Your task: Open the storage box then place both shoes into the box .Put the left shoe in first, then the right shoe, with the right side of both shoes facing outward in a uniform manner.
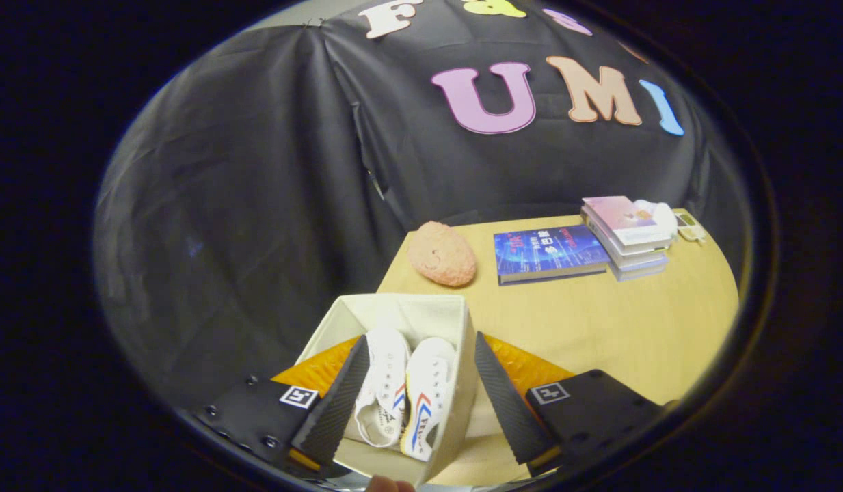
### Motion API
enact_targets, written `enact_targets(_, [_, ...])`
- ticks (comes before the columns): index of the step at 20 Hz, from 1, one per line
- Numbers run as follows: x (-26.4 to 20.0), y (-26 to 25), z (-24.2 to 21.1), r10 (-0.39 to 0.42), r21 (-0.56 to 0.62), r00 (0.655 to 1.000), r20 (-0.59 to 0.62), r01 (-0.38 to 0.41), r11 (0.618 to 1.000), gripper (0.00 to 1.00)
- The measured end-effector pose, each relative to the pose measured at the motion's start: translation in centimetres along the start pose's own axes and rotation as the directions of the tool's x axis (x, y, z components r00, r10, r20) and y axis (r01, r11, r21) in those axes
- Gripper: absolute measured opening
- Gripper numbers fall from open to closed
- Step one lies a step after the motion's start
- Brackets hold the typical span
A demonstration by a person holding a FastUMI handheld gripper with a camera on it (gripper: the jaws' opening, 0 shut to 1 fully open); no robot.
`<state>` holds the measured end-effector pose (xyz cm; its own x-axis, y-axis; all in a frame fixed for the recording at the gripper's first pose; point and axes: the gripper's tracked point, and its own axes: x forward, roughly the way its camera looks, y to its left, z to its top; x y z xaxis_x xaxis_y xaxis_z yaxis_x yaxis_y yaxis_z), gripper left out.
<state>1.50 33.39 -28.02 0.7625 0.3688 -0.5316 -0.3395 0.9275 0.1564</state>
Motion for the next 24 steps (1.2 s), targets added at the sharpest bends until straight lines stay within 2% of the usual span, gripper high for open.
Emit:
enact_targets(3, [-1.4,-2.4,1.2,-0.003,-0.032,0.999,0.034,0.004,0.999,0.97])
enact_targets(10, [-5.5,-9.2,6.3,-0.069,-0.136,0.987,0.147,0.089,0.987,0.97])
enact_targets(16, [-11.0,-13.2,13.8,-0.085,-0.162,0.935,0.344,0.148,0.976,0.97])
enact_targets(21, [-15.3,-17.4,17.8,-0.122,-0.201,0.893,0.433,0.228,0.953,0.97])
enact_targets(24, [-16.9,-18.7,18.8,-0.106,-0.174,0.889,0.445,0.201,0.964,0.96])
